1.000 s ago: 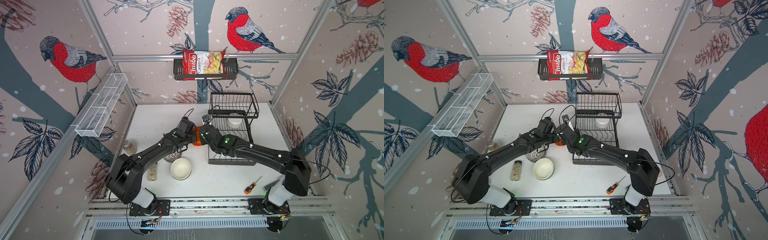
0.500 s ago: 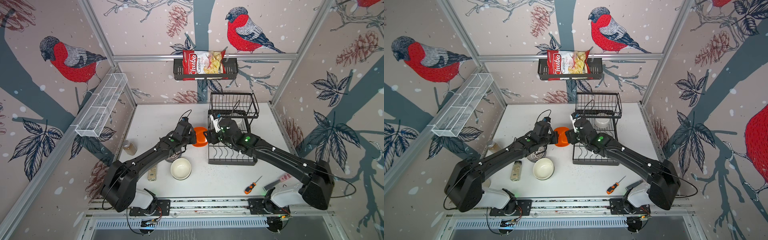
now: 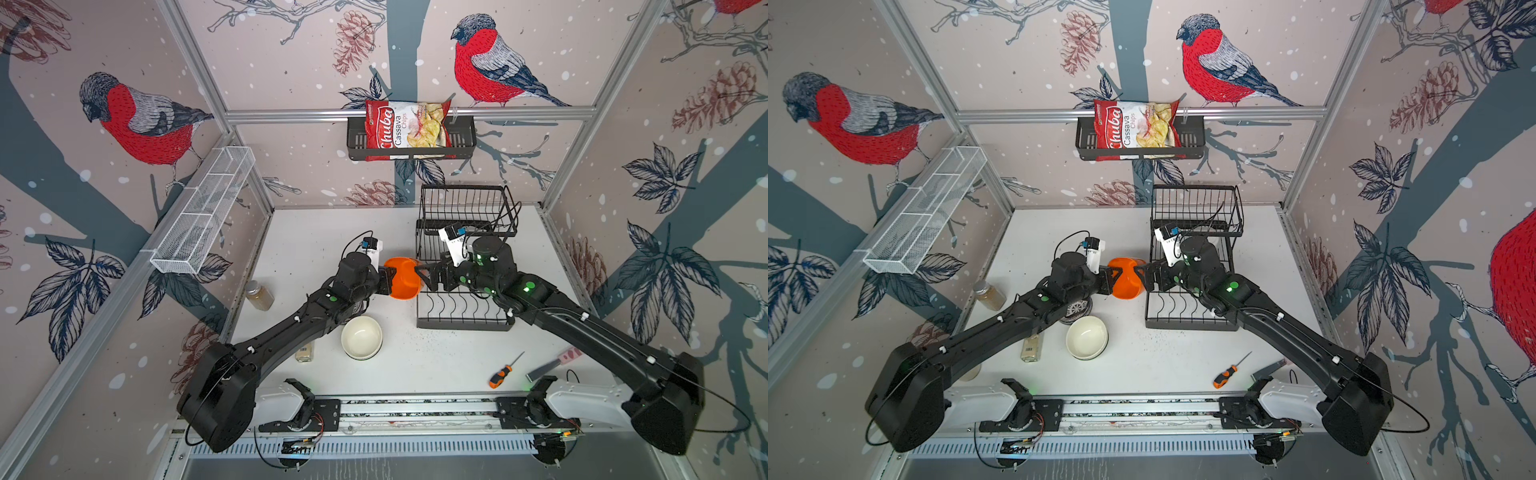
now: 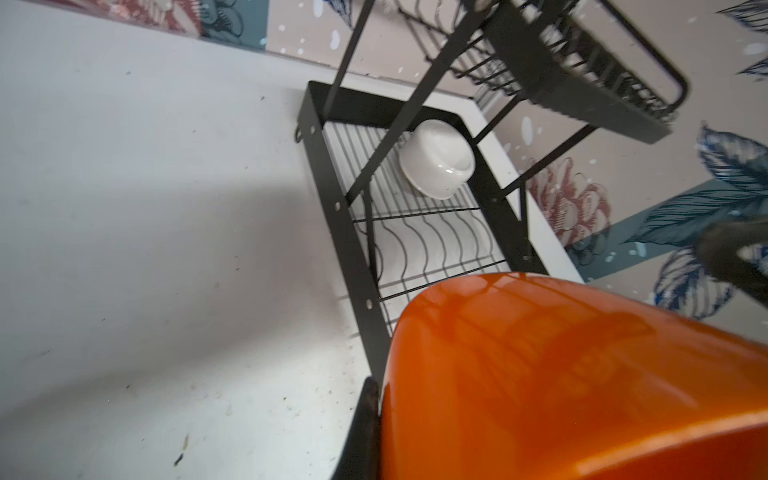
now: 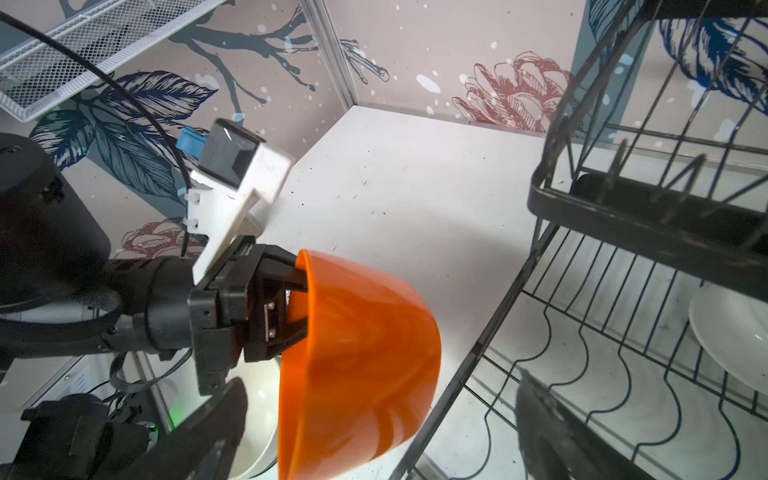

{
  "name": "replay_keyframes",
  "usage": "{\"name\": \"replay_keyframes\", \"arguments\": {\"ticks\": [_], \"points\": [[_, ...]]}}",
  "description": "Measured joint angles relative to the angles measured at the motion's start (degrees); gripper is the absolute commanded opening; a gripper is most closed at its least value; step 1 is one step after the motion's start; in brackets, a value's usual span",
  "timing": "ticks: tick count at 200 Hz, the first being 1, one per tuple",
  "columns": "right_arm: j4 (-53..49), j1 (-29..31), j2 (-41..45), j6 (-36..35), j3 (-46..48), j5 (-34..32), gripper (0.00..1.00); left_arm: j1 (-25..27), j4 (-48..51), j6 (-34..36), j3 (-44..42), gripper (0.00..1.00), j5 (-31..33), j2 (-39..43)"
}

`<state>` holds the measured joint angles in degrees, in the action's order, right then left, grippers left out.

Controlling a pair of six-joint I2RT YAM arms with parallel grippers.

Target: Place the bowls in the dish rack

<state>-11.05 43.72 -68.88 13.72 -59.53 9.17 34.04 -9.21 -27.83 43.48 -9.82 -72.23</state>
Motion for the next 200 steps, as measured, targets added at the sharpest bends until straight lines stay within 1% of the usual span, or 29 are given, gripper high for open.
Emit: {"name": "replay_keyframes", "arguments": {"ticks": [26,62,93,121,170,200], "points": [[-0.15,-1.07,0.15,0.0,0.11,3.04,1.0,-0.68,-4.02,1.29,-1.14,0.0,-2.78,1.22],[-0.11,-2.56,1.07,-0.02,0.31,7.98,0.99,-3.58,-9.75,1.14,-2.54,0.0,-9.38,1.27],[-0.02,-3.93,1.46,0.04,0.31,12.07,0.99,-4.35,-13.44,0.55,-3.02,0.0,-13.9,1.09],[0.04,-4.15,1.73,0.04,0.24,15.45,0.99,-4.39,-16.0,-0.35,-3.17,0.0,-16.11,0.5],[0.02,-4.28,1.53,-0.02,-0.02,19.37,0.99,-4.55,-19.82,-0.98,-3.17,0.0,-20.22,-1.36],[0.04,-4.04,1.31,-0.02,-0.04,21.14,0.99,-4.63,-21.92,-1.6,-3.08,0.0,-21.7,-2.19]]}}
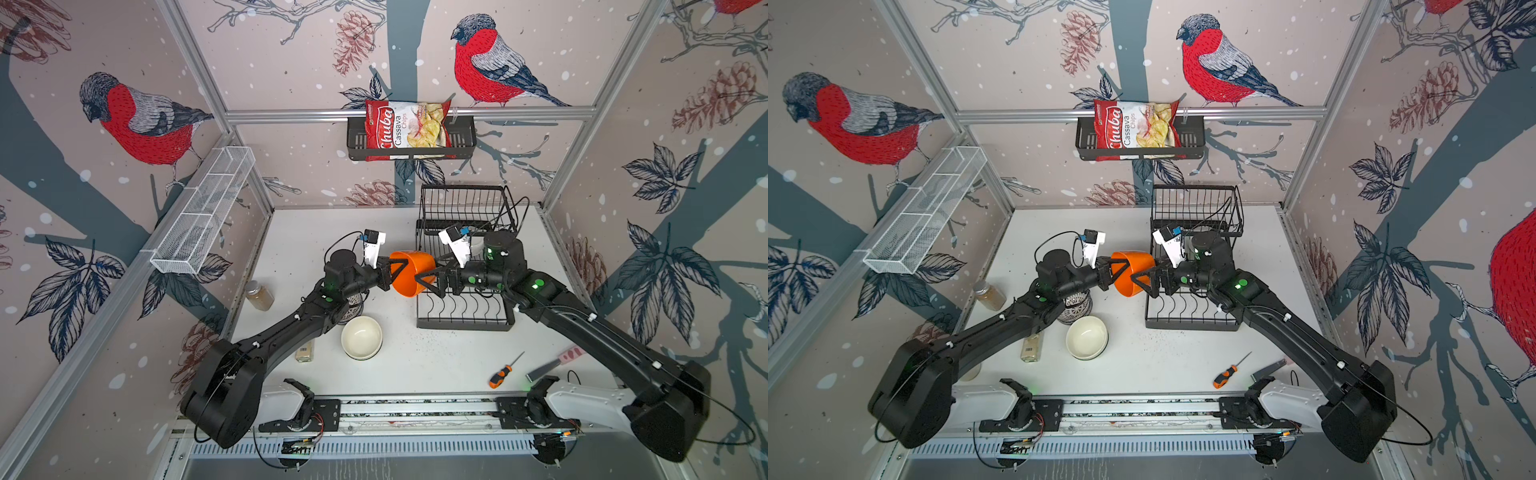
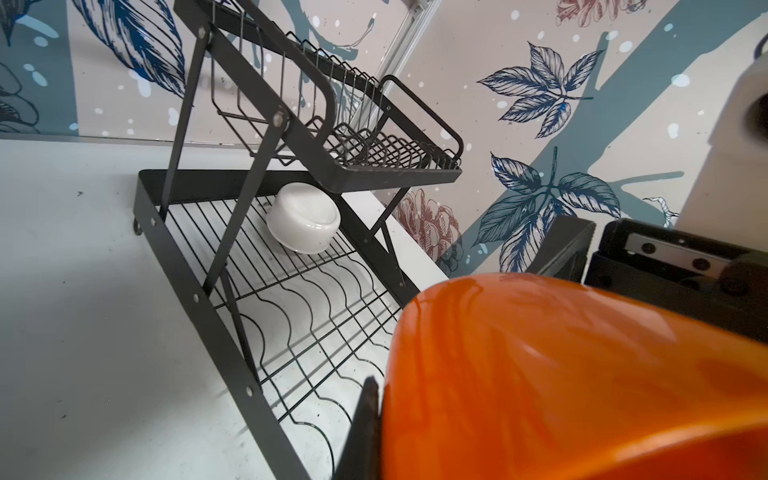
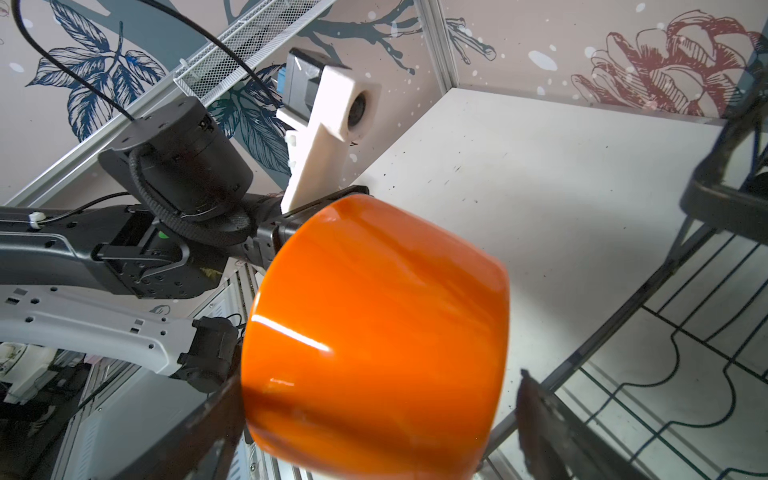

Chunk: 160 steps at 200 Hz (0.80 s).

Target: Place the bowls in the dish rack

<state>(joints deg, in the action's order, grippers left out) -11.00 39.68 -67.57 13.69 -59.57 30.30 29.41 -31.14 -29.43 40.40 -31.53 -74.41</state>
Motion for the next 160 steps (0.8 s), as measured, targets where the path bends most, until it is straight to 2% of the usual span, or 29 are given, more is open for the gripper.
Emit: {"name": "replay_keyframes", "arguments": {"ticks": [97,160], "points": [[-0.13,1.81,-1.42,0.2,-0.63,-4.04,1.0,-0.07,-0.22,-0.28,0.68,0.0,1.38,-0.63],[0.24,2.54,-1.77,0.46,-0.61,-4.48,0.92,-0.17,-0.26,-0.35,0.7,0.0,0.96,-1.36]]}}
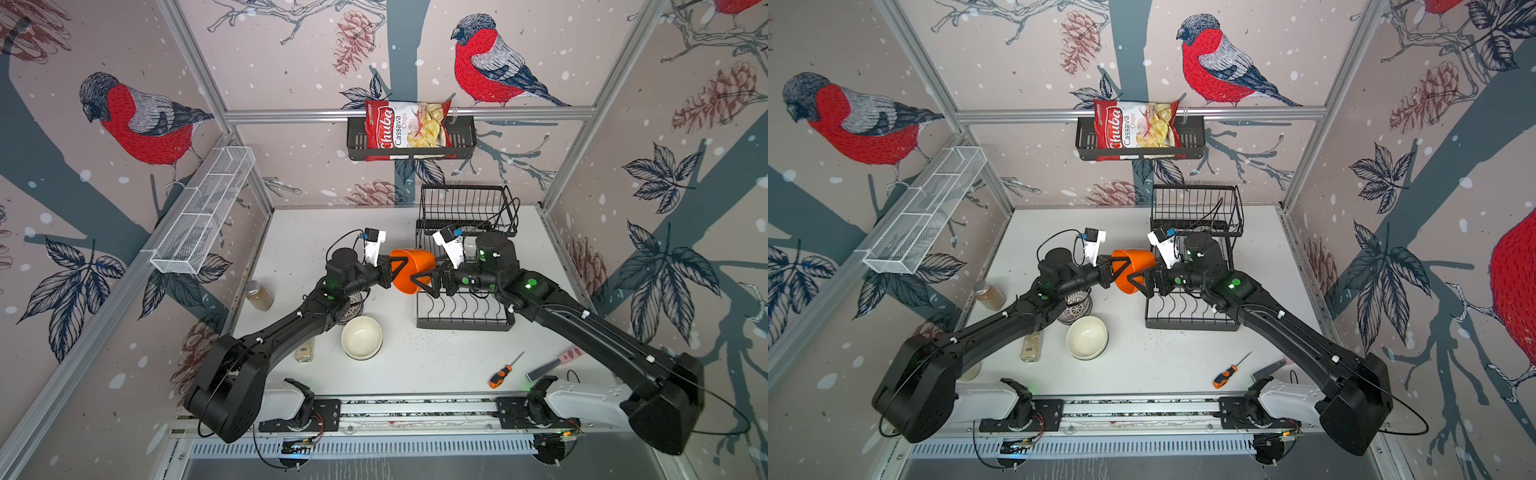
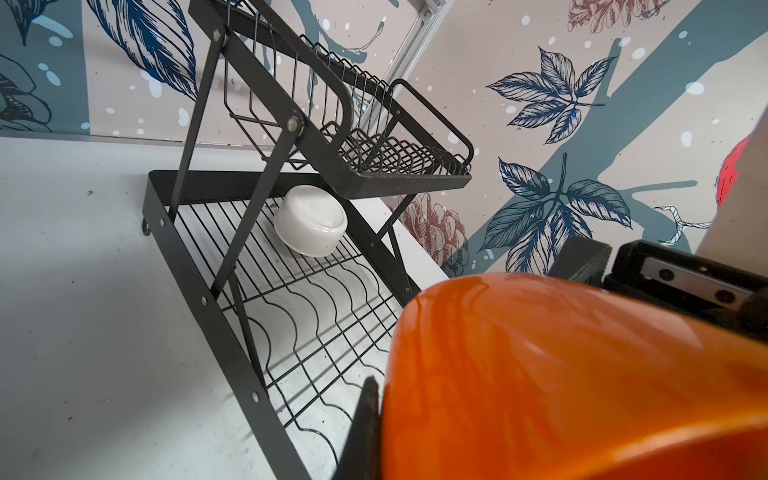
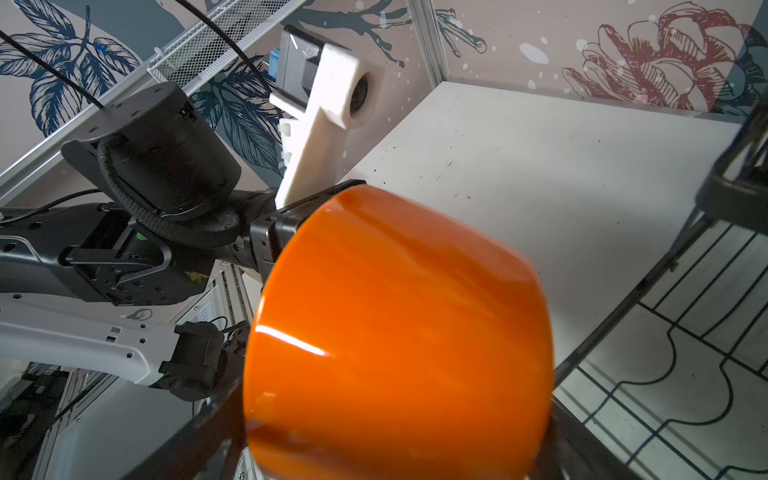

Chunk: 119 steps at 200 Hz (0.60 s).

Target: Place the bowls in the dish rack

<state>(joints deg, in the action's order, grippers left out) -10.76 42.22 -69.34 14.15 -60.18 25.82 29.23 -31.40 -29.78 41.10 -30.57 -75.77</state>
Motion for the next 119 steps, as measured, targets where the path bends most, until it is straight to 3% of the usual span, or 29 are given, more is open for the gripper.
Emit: {"name": "replay_keyframes", "arguments": {"ticks": [93,119], "points": [[-0.04,0.02,-0.15,1.27,0.0,-2.1,0.78,-0.11,-0.04,0.0,0.02,0.0,1.44,-0.31],[-0.07,0.07,-0.11,1.36,0.04,-2.71,0.77,-0.11,-0.07,0.0,0.17,0.13,1.51,-0.61]]}}
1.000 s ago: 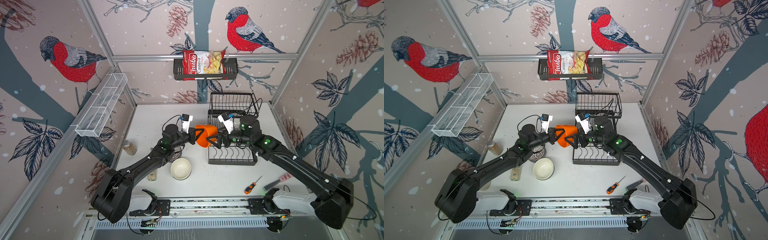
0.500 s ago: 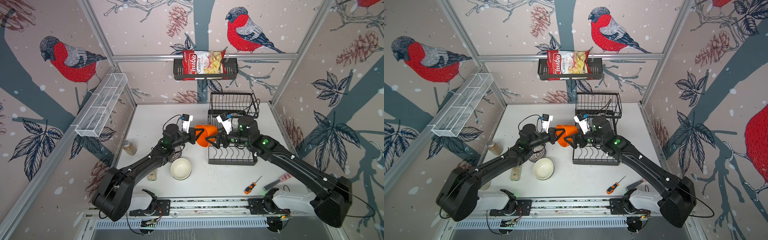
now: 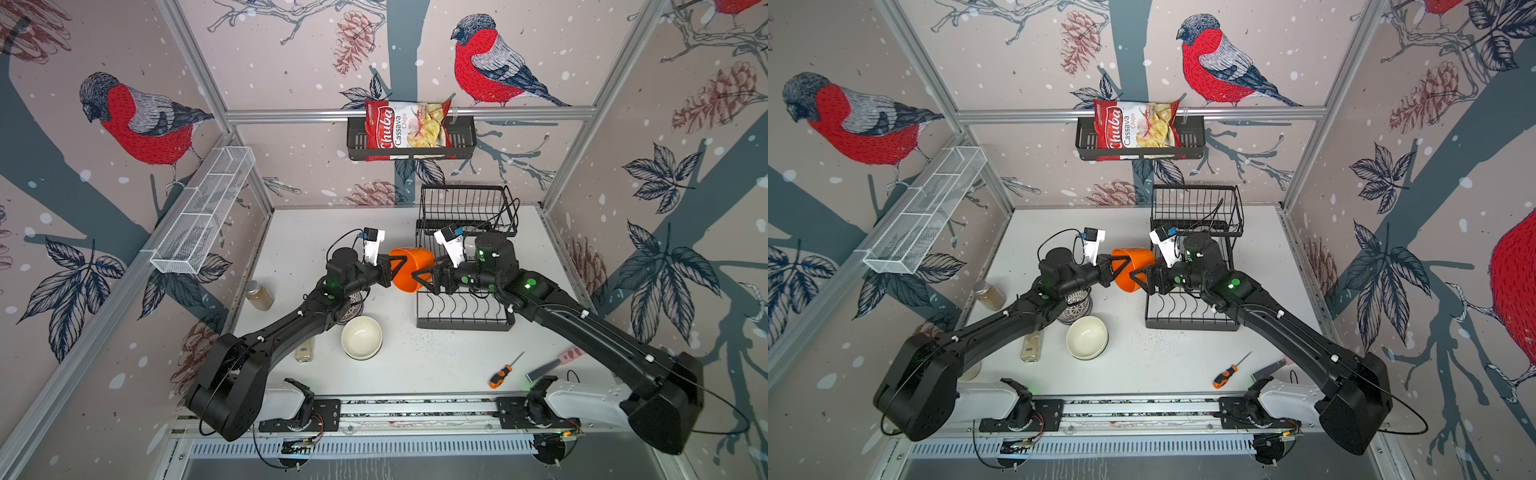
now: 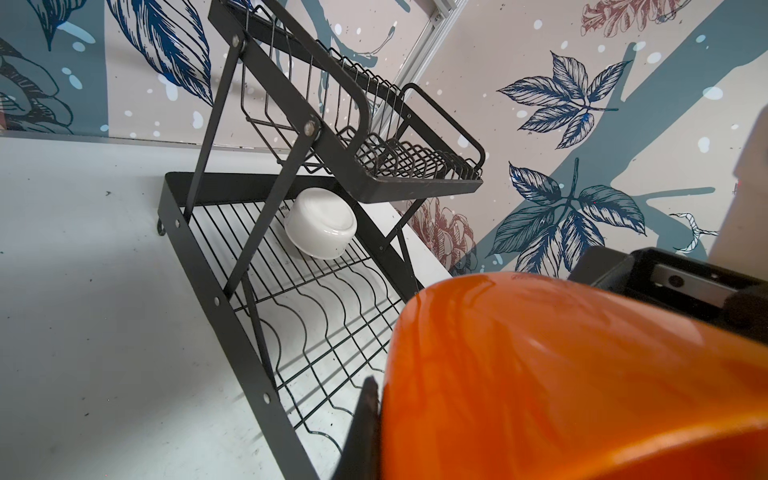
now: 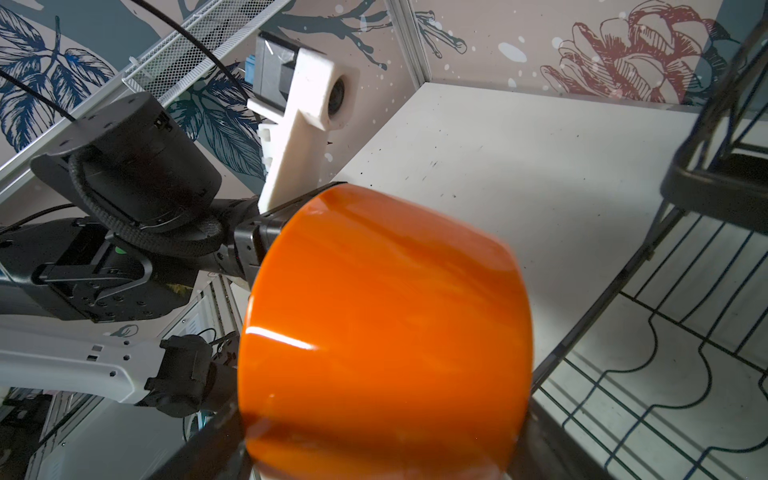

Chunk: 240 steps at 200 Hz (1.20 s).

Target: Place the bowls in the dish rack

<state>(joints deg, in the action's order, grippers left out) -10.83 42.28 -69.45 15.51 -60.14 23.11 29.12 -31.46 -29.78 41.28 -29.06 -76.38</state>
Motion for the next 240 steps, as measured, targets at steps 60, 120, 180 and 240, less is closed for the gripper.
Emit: {"name": "replay_keyframes", "arguments": {"ticks": [60,120,180,240], "points": [[-0.44,0.0,0.57,-0.33,0.61,-2.14,0.77,0.0,-0.92,-1.44,0.42,0.32,-2.4,-0.94],[0.72,0.0,0.15,1.33,0.83,-3.54,0.77,-0.04,-0.35,0.17,0.55,0.0,0.46,-2.16],[0.9,0.07,0.09,1.33,0.83,-4.48,0.8,-0.07,-0.33,0.22,1.42,0.0,0.26,-3.08],[0.48,0.31,-0.39,-0.52,0.85,-3.58,0.91,-0.04,-0.44,-0.26,2.29,0.0,-3.06,-3.63]]}}
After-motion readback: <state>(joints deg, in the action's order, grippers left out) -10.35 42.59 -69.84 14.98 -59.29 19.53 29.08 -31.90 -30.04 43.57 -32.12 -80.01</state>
